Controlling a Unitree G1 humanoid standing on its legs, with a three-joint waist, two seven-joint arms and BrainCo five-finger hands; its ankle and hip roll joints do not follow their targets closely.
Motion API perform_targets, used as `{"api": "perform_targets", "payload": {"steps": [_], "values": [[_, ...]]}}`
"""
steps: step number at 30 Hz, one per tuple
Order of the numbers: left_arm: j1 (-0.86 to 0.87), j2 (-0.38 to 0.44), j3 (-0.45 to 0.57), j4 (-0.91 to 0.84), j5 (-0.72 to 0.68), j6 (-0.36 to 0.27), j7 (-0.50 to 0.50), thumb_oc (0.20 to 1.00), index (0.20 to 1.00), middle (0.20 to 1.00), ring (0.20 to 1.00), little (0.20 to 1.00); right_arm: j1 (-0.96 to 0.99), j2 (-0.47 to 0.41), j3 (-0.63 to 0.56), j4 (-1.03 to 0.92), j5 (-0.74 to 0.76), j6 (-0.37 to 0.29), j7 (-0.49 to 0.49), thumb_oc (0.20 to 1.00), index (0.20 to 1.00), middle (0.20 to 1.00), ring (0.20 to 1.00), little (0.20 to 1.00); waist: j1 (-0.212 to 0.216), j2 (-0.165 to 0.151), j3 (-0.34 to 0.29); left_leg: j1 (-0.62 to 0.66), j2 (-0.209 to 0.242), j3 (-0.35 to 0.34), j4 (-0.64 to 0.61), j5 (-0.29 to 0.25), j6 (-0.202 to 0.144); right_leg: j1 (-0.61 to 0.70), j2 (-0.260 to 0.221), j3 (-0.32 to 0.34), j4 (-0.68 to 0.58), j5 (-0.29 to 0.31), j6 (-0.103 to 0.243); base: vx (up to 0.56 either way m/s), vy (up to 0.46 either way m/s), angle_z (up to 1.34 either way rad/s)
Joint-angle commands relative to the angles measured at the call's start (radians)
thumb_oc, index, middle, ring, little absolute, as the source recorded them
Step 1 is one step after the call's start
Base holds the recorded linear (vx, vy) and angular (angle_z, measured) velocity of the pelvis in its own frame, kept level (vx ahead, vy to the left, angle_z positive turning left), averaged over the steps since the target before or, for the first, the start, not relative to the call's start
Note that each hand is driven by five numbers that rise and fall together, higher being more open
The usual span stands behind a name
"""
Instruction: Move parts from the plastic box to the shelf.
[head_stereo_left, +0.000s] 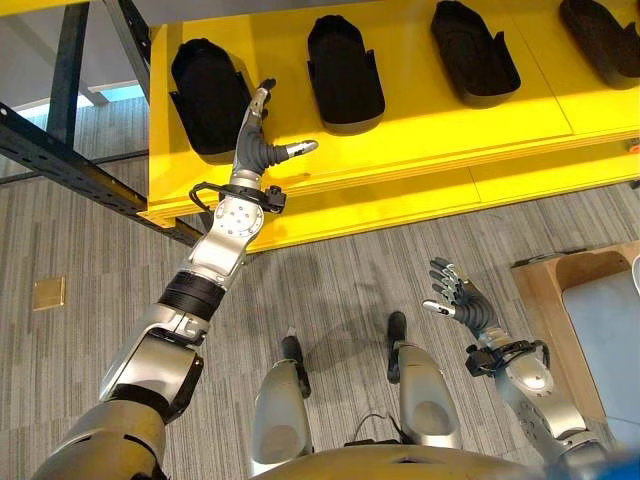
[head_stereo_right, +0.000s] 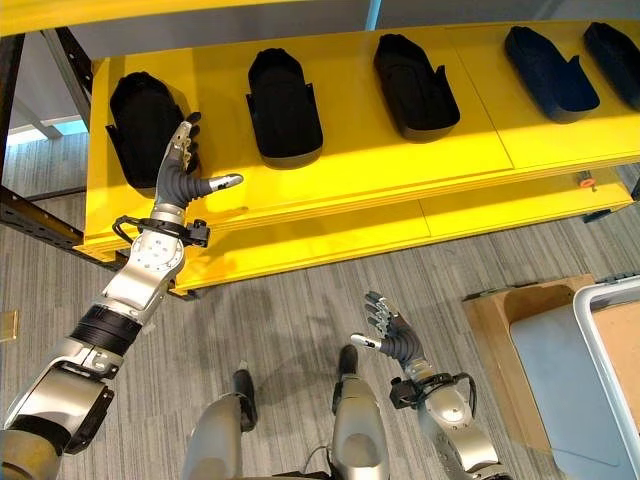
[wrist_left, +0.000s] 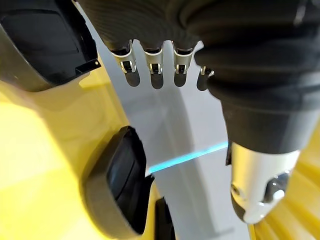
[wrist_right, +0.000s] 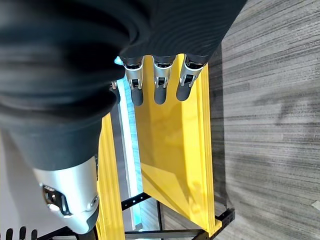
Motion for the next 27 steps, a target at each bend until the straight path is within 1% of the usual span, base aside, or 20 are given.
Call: {"api": "perform_targets", "payload": {"steps": [1, 7, 15, 18, 24, 26, 27], "values": [[-0.067, 0.016, 0.028, 0.055, -0.016, -0.043, 0.058, 1.0, 1.0, 1.0, 1.0, 1.0, 0.019, -0.015, -0.002, -0.069, -0.003, -0.037, -0.008, 1.0, 1.0, 1.0, 1.0, 1.0, 0.005, -0.009, -0.067, -0.039, 0.068, -0.023, -0.007, 0.074, -0.054, 0.078, -0.081, 0.022, 0.028, -0.037, 0.087, 0.0, 0.0, 0.0], [-0.104, 0.001, 0.037, 0.087, -0.006, -0.036, 0.099, 1.0, 1.0, 1.0, 1.0, 1.0, 0.01, -0.019, 0.01, -0.071, 0.0, -0.038, -0.017, 1.0, 1.0, 1.0, 1.0, 1.0, 0.0, -0.01, -0.068, -0.044, 0.072, -0.024, -0.003, 0.077, -0.056, 0.072, -0.077, 0.025, 0.033, -0.041, 0.086, 0.0, 0.0, 0.0], [-0.166, -0.004, 0.038, 0.125, 0.044, -0.019, 0.162, 1.0, 1.0, 1.0, 1.0, 1.0, -0.001, -0.025, 0.019, -0.068, 0.001, -0.041, -0.027, 1.0, 1.0, 1.0, 1.0, 1.0, -0.005, -0.012, -0.069, -0.055, 0.071, -0.024, 0.0, 0.074, -0.055, 0.062, -0.076, 0.027, 0.039, -0.044, 0.087, 0.0, 0.002, 0.0], [-0.198, -0.007, 0.033, 0.17, 0.046, -0.009, 0.182, 1.0, 1.0, 1.0, 1.0, 1.0, -0.001, -0.03, 0.023, -0.069, 0.003, -0.041, -0.03, 1.0, 1.0, 1.0, 1.0, 1.0, -0.01, -0.014, -0.068, -0.06, 0.07, -0.022, 0.006, 0.072, -0.055, 0.056, -0.076, 0.03, 0.043, -0.044, 0.088, 0.0, 0.0, 0.0], [-0.309, 0.001, -0.001, 0.329, 0.031, 0.018, 0.206, 1.0, 1.0, 1.0, 1.0, 1.0, 0.0, -0.043, 0.036, -0.067, 0.004, -0.042, -0.036, 1.0, 1.0, 1.0, 1.0, 1.0, -0.026, -0.019, -0.063, -0.073, 0.072, -0.014, 0.013, 0.072, -0.056, 0.042, -0.077, 0.038, 0.043, -0.04, 0.091, 0.0, 0.002, -0.01], [-0.348, 0.011, -0.025, 0.379, 0.063, 0.045, 0.21, 1.0, 1.0, 1.0, 1.0, 1.0, 0.0, -0.049, 0.039, -0.067, 0.006, -0.043, -0.036, 1.0, 1.0, 1.0, 1.0, 1.0, -0.03, -0.019, -0.058, -0.076, 0.073, -0.011, 0.018, 0.069, -0.056, 0.036, -0.076, 0.042, 0.047, -0.042, 0.093, 0.01, 0.017, -0.11], [-0.364, 0.011, -0.031, 0.406, 0.058, 0.049, 0.209, 1.0, 1.0, 1.0, 1.0, 1.0, 0.0, -0.051, 0.038, -0.067, 0.007, -0.043, -0.035, 1.0, 1.0, 1.0, 1.0, 1.0, -0.032, -0.021, -0.059, -0.079, 0.072, -0.009, 0.016, 0.072, -0.056, 0.032, -0.077, 0.042, 0.045, -0.039, 0.093, 0.01, 0.014, -0.1]]}}
